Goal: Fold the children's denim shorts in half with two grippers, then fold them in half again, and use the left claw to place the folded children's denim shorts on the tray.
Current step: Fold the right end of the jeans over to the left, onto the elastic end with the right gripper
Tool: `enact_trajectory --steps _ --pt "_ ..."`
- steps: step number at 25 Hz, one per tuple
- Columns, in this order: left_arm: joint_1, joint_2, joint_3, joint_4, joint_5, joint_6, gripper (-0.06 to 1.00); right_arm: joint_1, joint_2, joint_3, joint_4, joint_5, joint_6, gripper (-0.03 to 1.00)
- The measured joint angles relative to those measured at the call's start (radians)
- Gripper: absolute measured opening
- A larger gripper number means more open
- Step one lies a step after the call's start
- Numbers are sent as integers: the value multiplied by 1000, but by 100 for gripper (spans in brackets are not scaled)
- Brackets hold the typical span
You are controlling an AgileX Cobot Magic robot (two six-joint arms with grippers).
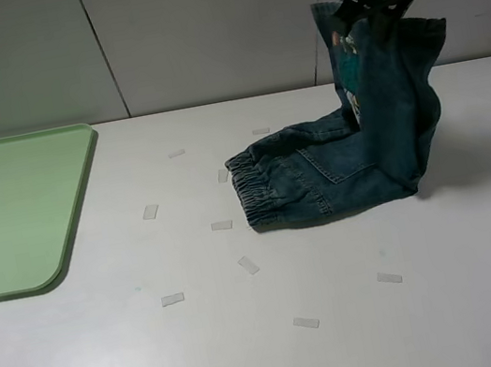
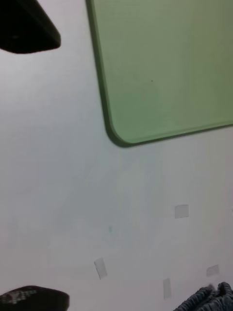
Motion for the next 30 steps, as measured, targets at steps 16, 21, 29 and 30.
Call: enact_trajectory --steps 16,21,29,30 --pt "0 0 0 0 0 0 95 176 -2 178 31 5 115 3" --pt "0 0 0 0 0 0 95 194 -2 178 77 6 141 3" --pt "0 0 0 0 0 0 95 247 -2 178 117 -28 178 21" --pt "0 0 0 0 0 0 95 255 -2 178 126 -39 196 34"
